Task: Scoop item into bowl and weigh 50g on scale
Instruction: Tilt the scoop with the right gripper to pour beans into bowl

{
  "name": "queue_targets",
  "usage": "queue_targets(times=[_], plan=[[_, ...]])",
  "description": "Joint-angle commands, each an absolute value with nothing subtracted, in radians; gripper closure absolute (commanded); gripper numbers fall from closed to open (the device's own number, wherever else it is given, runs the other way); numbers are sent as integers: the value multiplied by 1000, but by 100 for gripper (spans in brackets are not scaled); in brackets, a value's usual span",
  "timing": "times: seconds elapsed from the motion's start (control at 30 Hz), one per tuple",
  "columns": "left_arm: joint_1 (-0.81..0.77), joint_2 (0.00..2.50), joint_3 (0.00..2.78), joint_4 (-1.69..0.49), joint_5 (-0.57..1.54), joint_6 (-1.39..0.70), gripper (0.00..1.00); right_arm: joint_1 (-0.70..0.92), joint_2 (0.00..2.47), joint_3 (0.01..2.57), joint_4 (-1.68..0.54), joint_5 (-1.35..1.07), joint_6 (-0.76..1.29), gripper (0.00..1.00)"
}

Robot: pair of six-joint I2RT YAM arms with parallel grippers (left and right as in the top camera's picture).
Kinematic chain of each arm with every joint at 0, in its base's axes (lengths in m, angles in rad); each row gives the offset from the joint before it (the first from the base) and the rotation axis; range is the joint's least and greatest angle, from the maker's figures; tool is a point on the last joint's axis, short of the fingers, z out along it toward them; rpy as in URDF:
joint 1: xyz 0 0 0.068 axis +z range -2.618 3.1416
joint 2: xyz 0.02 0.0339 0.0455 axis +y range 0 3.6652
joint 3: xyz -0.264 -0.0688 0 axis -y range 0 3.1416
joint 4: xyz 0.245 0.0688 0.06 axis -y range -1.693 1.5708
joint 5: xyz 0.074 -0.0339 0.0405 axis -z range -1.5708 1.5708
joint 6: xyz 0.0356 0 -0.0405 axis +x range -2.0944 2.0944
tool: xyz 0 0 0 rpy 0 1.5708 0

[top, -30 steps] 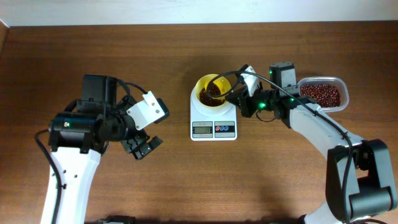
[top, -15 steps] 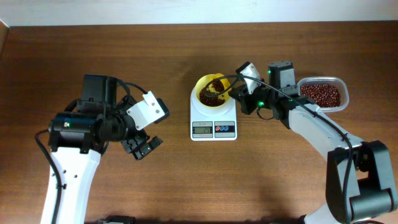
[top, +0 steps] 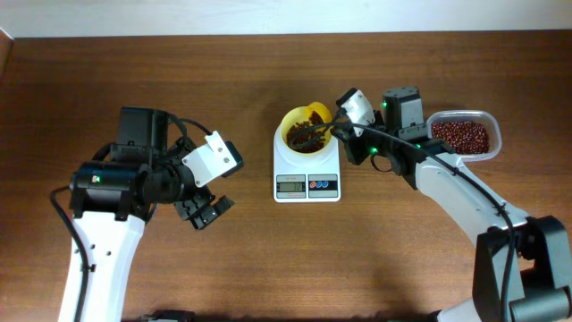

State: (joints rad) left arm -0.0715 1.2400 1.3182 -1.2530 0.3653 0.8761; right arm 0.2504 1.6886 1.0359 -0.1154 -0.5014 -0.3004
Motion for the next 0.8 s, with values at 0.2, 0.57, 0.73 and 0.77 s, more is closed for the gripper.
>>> queue_targets(times=[0.2, 0.57, 0.73, 0.77], plan=[[-67, 1244, 1310, -1254, 366, 895, 1, 257, 1660, 1045, -134, -491, -311, 96], [-67, 1244, 1309, -1254, 366, 895, 1, 277, 1660, 1046, -124, -526, -311, 96], [-67, 1244, 1310, -1254, 366, 895, 1, 338, 1660, 1046, -117, -435, -311, 96], [-67, 1244, 1309, -1254, 366, 895, 1, 349, 1660, 1046, -117, -352, -332, 96]])
